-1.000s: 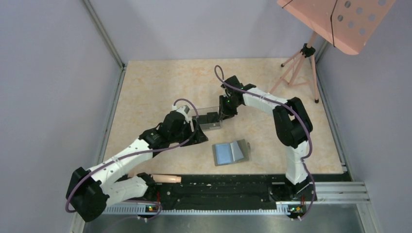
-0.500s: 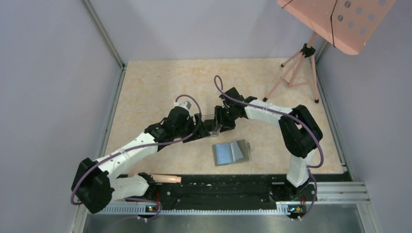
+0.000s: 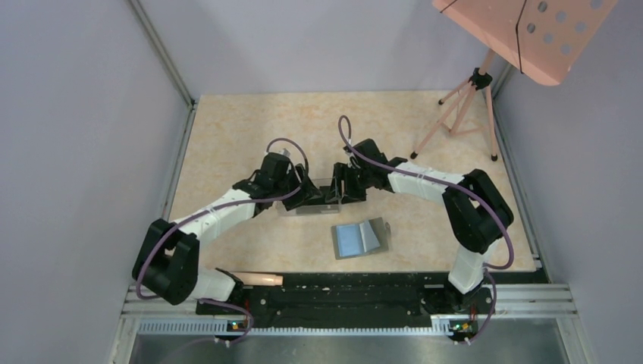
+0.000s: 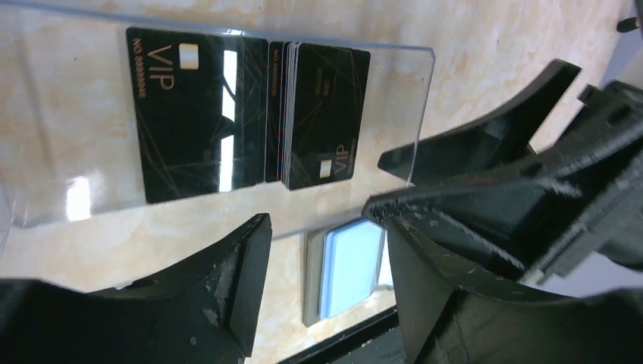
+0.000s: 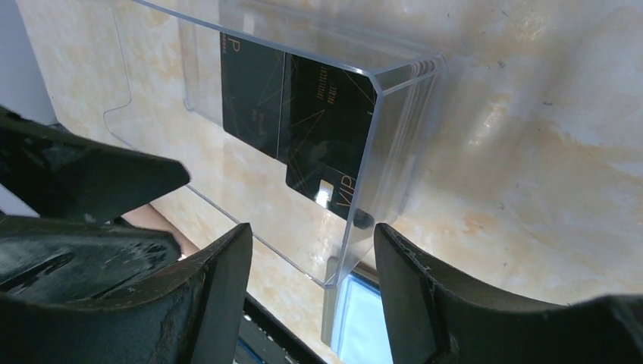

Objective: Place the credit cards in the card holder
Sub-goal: Move the storage box to the center of the board, then pick up the credit card from the storage box.

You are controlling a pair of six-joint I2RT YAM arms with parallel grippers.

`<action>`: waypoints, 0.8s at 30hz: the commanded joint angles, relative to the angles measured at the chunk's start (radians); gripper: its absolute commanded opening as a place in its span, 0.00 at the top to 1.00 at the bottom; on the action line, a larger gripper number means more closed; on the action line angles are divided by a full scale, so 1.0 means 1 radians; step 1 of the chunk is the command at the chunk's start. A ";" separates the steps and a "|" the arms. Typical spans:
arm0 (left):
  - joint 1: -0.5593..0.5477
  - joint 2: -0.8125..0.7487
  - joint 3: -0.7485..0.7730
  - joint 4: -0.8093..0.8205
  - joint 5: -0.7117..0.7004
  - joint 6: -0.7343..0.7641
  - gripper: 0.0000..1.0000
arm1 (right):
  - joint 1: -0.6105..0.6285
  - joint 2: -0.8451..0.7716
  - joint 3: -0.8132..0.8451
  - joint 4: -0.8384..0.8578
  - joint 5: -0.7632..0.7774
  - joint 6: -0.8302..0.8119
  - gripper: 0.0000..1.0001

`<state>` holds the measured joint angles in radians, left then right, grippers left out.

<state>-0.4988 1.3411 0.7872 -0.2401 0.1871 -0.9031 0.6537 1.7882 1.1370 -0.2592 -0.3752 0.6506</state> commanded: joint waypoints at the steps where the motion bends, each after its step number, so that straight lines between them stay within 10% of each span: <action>1: 0.012 0.102 0.059 0.069 0.038 0.020 0.39 | 0.006 -0.020 0.003 0.084 -0.037 -0.014 0.40; 24: -0.030 0.406 0.307 -0.112 0.008 0.123 0.63 | 0.006 -0.012 -0.035 0.174 -0.136 -0.007 0.57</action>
<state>-0.5060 1.7226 1.0512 -0.3187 0.2016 -0.8120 0.6533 1.7885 1.1141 -0.1482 -0.4683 0.6384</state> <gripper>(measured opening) 0.391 0.461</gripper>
